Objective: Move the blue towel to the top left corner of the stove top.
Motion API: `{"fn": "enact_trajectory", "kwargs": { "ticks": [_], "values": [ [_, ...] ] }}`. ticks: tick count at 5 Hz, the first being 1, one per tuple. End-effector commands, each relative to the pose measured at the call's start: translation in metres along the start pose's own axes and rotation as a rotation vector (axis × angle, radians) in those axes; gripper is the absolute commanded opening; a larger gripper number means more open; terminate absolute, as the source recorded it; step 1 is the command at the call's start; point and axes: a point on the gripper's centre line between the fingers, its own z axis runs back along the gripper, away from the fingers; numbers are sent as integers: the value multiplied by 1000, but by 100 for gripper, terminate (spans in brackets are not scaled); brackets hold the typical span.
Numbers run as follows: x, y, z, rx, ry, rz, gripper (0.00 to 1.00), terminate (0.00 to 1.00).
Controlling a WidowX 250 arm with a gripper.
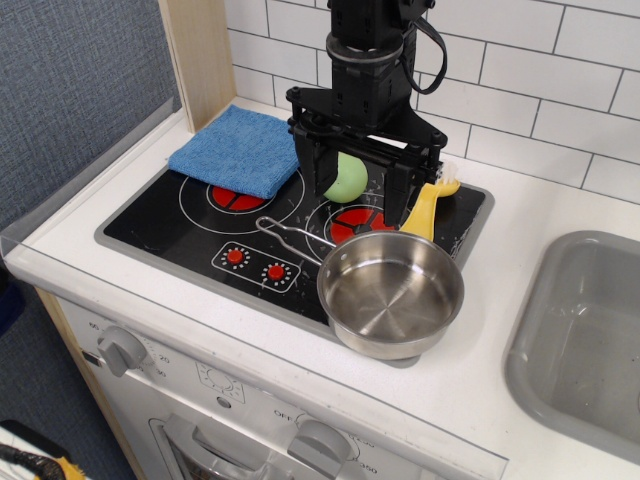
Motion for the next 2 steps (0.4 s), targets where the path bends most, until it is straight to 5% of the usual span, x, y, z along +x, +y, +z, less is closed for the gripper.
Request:
{"fn": "enact_trajectory", "kwargs": {
  "ticks": [1,2],
  "values": [
    [0,0,0,0,0,0,100,0],
    [6,9,-2,-8,10,-10,100,0]
  ]
}}
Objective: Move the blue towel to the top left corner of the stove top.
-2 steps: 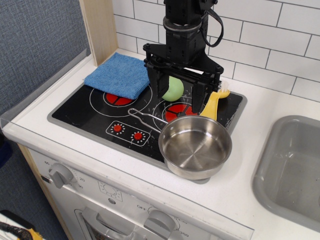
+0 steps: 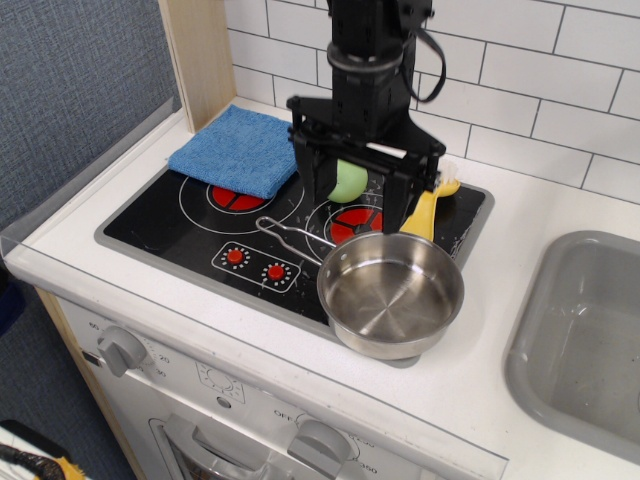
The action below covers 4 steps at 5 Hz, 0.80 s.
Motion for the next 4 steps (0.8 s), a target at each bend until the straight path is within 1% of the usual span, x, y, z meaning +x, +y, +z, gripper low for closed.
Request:
{"fn": "enact_trajectory", "kwargs": {
  "ticks": [1,2,3,4],
  "values": [
    [23,29,12,6,-40,-12,100,0],
    [44,71,22,38,-79,-1,100,0],
    [64,120,23,82,-82,6,100,0],
    [78,149,15,99,-73,30,100,0]
  ]
}}
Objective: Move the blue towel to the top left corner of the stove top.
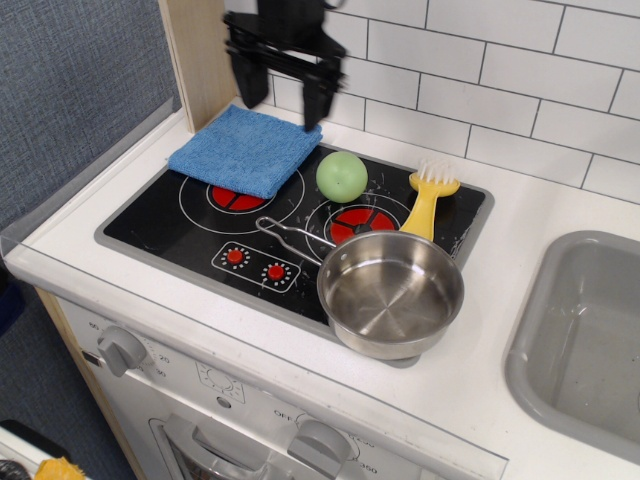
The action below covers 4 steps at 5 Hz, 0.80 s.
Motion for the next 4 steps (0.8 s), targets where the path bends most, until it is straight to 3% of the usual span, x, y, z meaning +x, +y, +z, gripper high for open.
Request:
{"fn": "enact_trajectory", "kwargs": {
  "ticks": [1,4],
  "values": [
    [26,47,-7,17,-38,51,100,0],
    [30,64,-64,31,45,112,100,0]
  ]
}}
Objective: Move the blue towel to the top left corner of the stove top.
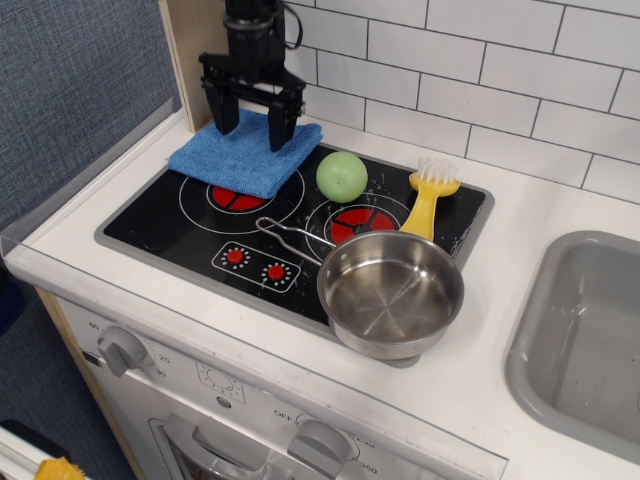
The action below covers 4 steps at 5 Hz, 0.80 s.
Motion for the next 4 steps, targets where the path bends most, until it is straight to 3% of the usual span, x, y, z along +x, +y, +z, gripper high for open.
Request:
{"fn": "enact_trajectory", "kwargs": {
  "ticks": [1,4],
  "values": [
    [2,12,5,38,-18,-5,100,0],
    [-31,14,14,-13,-12,-10,100,0]
  ]
}}
